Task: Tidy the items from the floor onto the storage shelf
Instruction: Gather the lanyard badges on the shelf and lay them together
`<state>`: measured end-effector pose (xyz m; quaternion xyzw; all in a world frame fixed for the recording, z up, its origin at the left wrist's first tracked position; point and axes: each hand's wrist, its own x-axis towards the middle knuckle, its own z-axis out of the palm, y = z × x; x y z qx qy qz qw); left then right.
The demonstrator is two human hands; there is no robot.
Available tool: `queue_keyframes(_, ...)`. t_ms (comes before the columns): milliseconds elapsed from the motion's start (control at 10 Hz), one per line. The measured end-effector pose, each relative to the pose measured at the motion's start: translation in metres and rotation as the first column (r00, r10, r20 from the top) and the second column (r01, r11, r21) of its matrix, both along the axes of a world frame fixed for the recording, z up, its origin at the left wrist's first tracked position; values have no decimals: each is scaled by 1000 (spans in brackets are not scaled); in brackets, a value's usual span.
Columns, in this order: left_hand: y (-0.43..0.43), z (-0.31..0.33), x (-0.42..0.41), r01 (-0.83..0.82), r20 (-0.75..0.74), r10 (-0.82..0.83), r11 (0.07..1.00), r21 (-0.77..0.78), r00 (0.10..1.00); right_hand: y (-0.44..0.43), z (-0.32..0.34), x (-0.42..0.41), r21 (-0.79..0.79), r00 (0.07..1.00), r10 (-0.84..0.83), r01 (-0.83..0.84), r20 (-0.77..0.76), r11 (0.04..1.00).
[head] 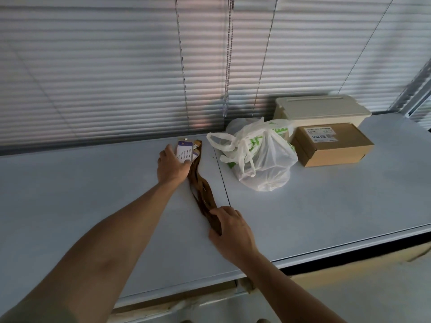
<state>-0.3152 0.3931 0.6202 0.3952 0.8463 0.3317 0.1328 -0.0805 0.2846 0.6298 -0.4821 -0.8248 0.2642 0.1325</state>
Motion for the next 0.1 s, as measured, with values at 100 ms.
queue_keyframes(100, -39, 15, 6, -30, 49, 31, 999, -10, 998, -6, 11, 12, -68, 1000, -24, 25, 18, 997)
